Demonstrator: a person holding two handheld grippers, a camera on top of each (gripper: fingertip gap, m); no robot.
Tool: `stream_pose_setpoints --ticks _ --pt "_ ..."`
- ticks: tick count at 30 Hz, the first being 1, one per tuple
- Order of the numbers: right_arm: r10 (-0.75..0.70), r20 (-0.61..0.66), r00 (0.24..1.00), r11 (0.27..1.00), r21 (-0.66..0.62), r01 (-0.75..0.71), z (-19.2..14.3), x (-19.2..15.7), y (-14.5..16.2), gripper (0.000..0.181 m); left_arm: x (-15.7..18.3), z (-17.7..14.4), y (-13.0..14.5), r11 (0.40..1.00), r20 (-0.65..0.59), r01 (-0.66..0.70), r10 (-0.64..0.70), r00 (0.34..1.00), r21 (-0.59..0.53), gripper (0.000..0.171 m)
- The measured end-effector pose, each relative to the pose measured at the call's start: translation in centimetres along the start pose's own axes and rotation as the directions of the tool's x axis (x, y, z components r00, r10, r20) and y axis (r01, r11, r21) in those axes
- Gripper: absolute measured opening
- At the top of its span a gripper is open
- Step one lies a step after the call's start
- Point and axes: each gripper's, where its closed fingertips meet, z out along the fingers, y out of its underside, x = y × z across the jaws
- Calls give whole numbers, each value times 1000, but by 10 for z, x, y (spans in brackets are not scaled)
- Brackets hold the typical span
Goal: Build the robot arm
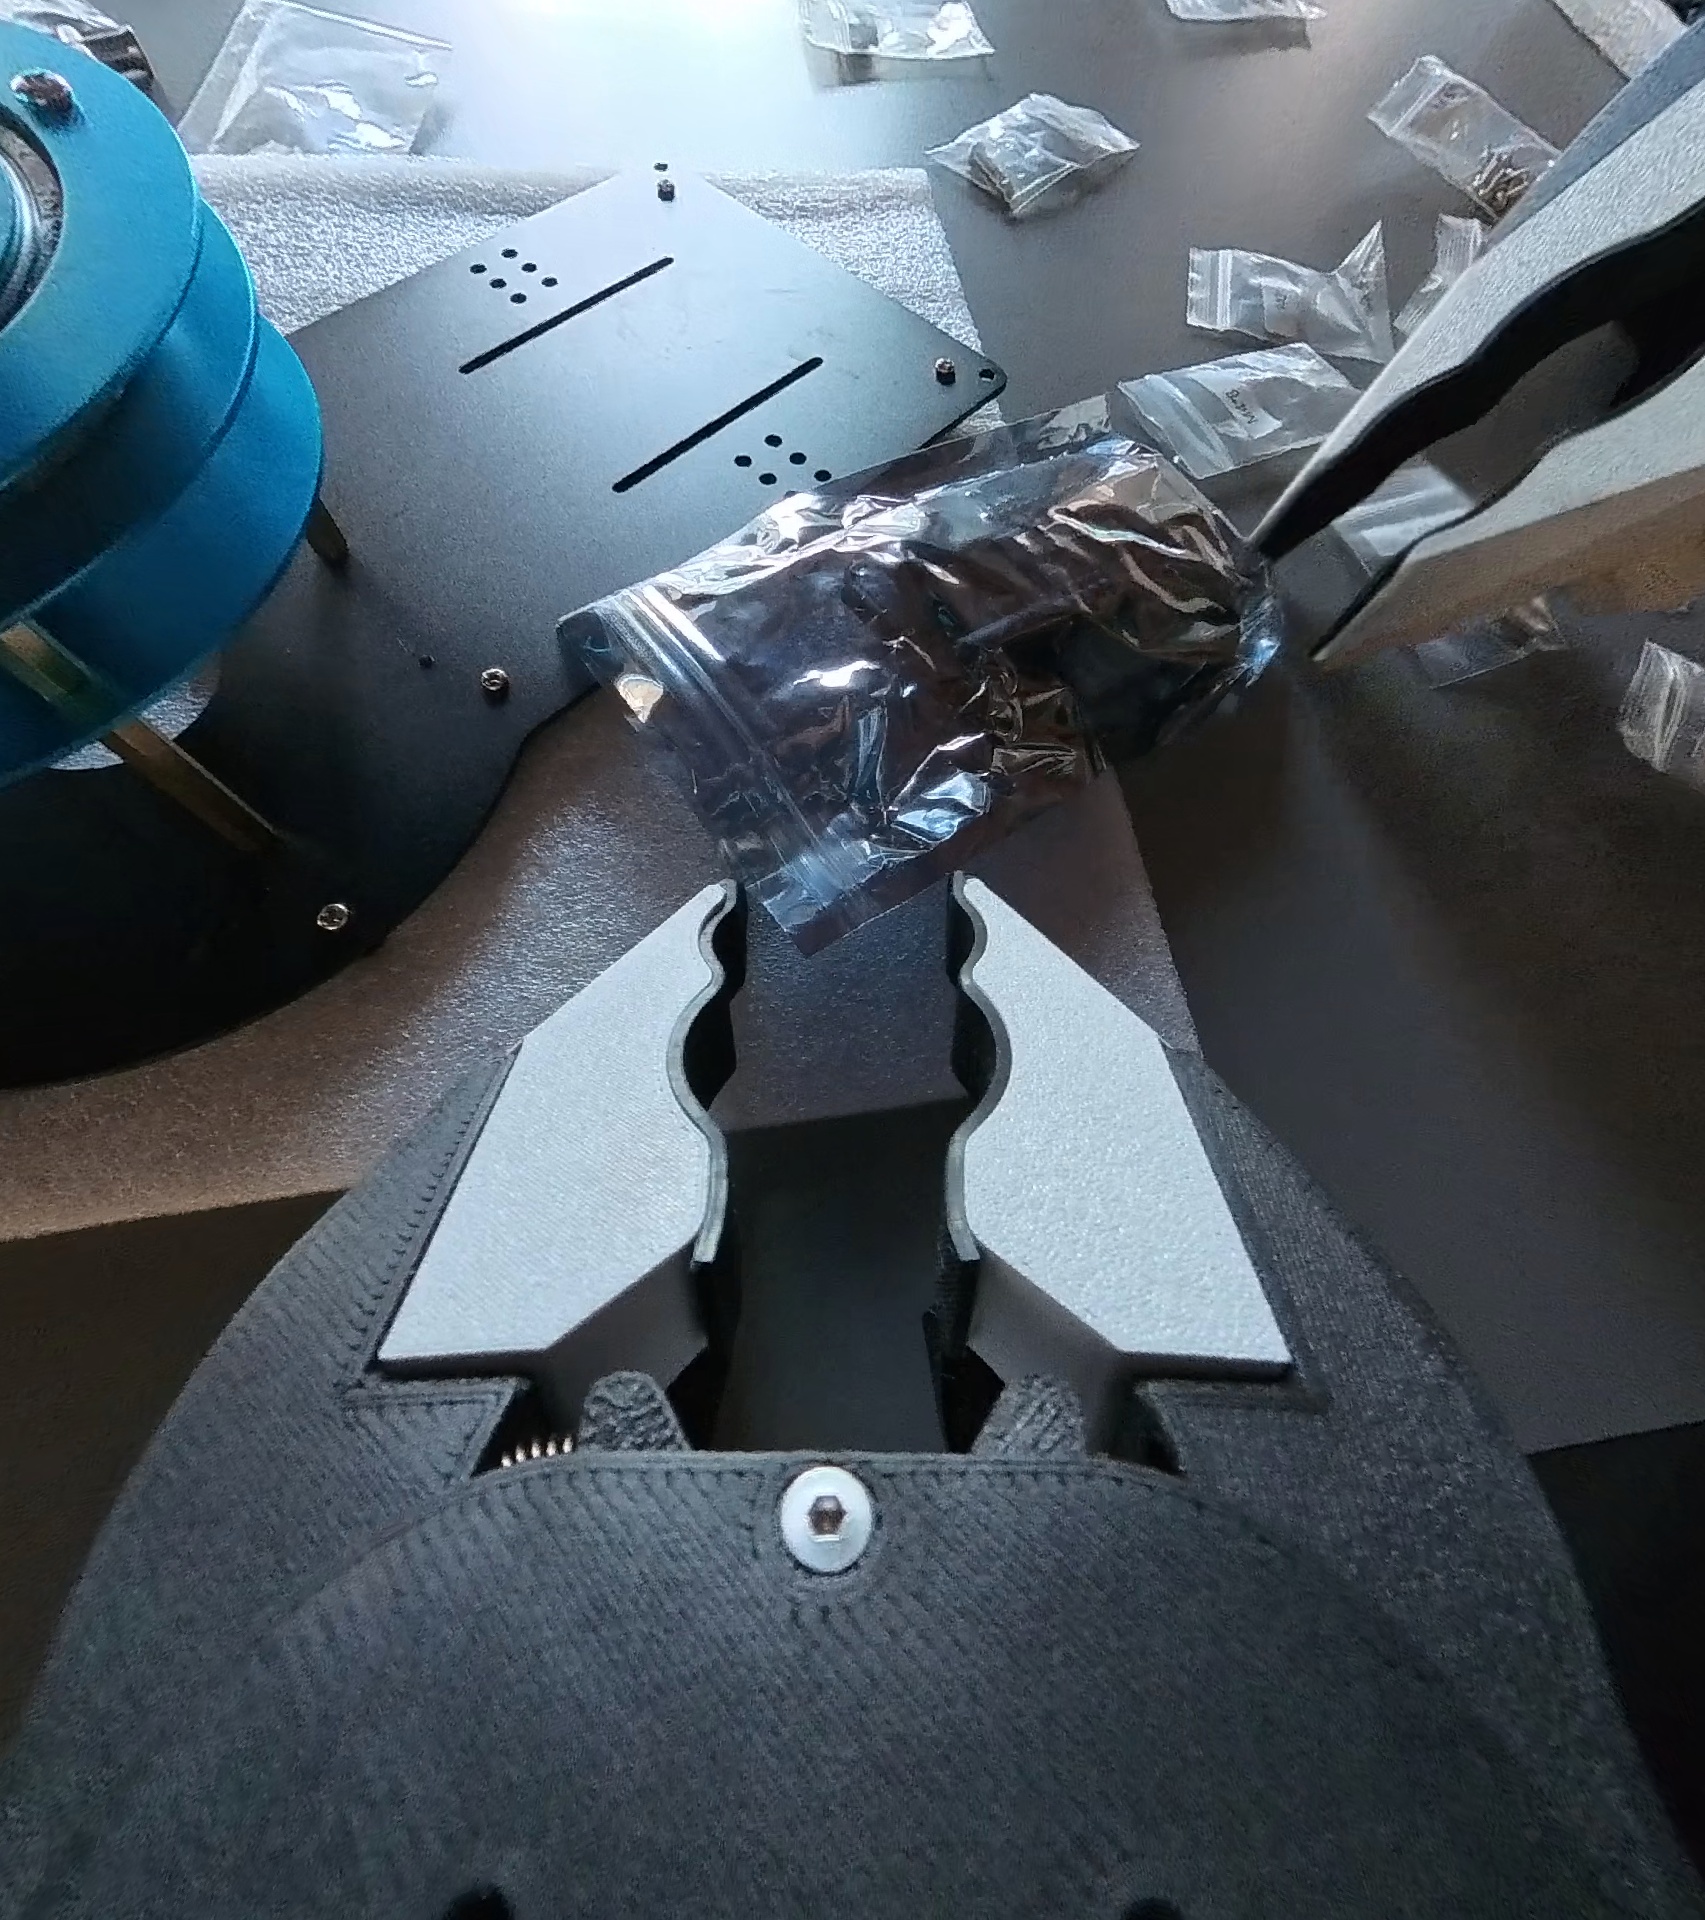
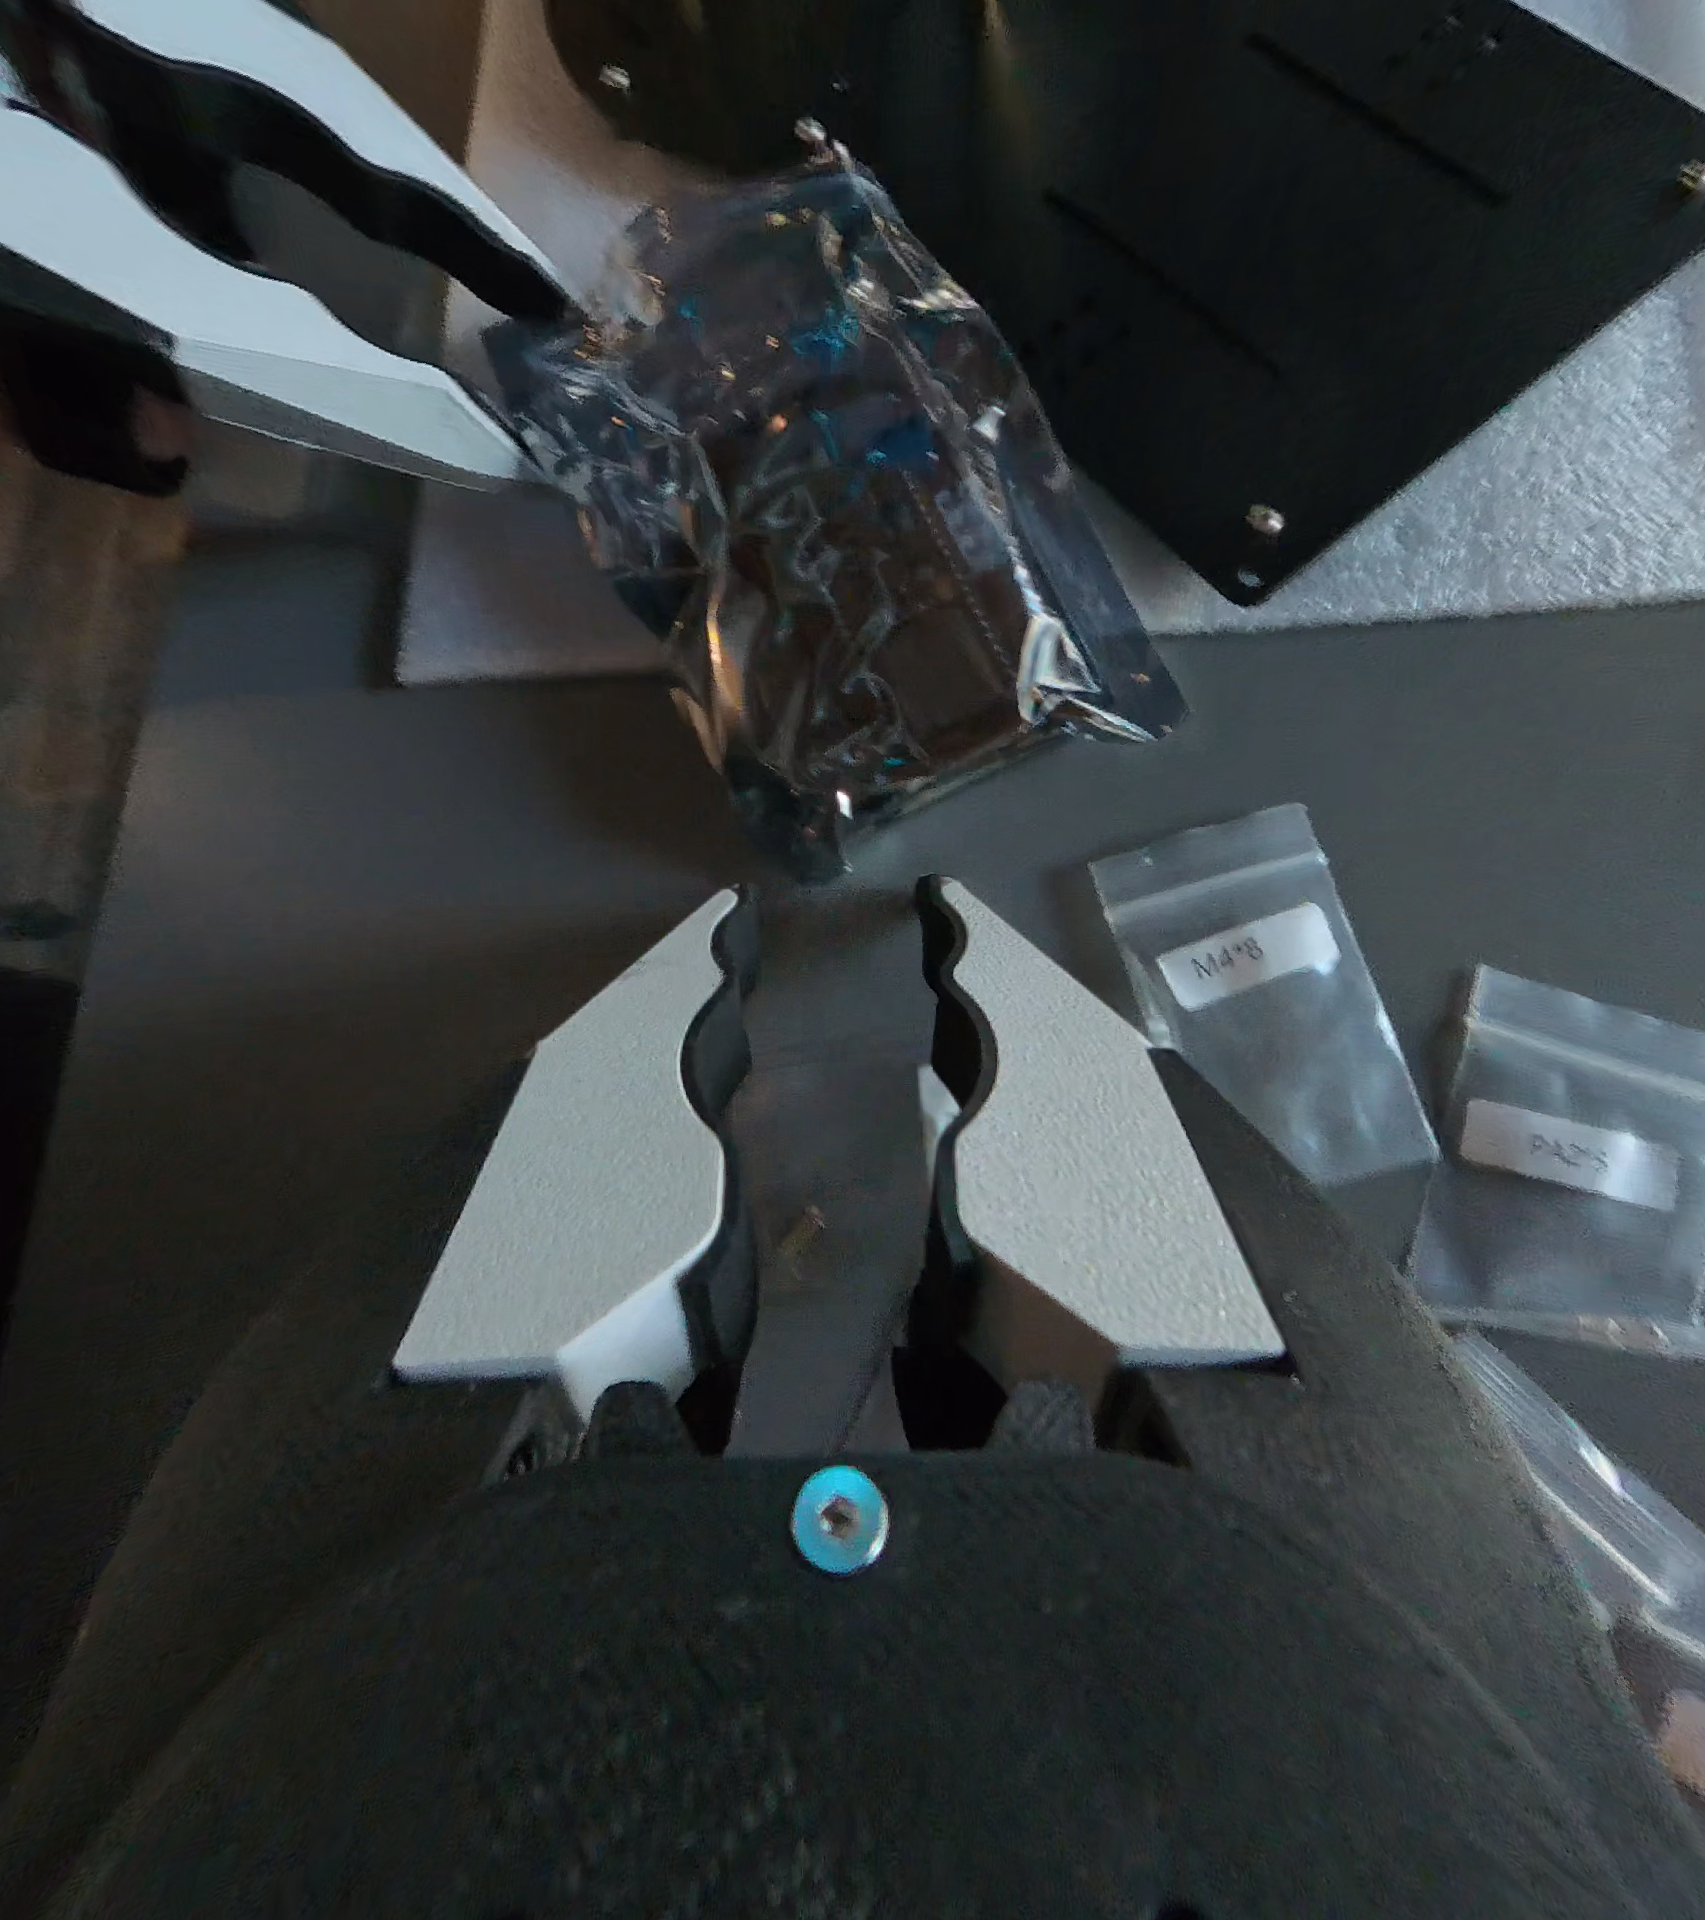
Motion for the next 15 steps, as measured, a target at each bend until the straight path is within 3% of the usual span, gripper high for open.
stream_pose_setpoints --ticks 7,12,13,15 --pt "-65 -5 998 998 -20 65 9 -1 -4 5 0 0 0 1000 -21 9 -9 1000 -5 37" --pt "-141 -45 989 989 -58 138 -6 2 -20 1 1 -1 -1 999 -53 41 -42 998 -11 39" --pt "-137 -7 991 989 -63 137 -6 -8 -26 1 2 -2 -1 999 -61 50 -51 997 -11 41" --pt "-230 -40 972 969 -107 225 -9 -7 -30 1 5 -5 0 998 -73 58 -59 996 -18 45"
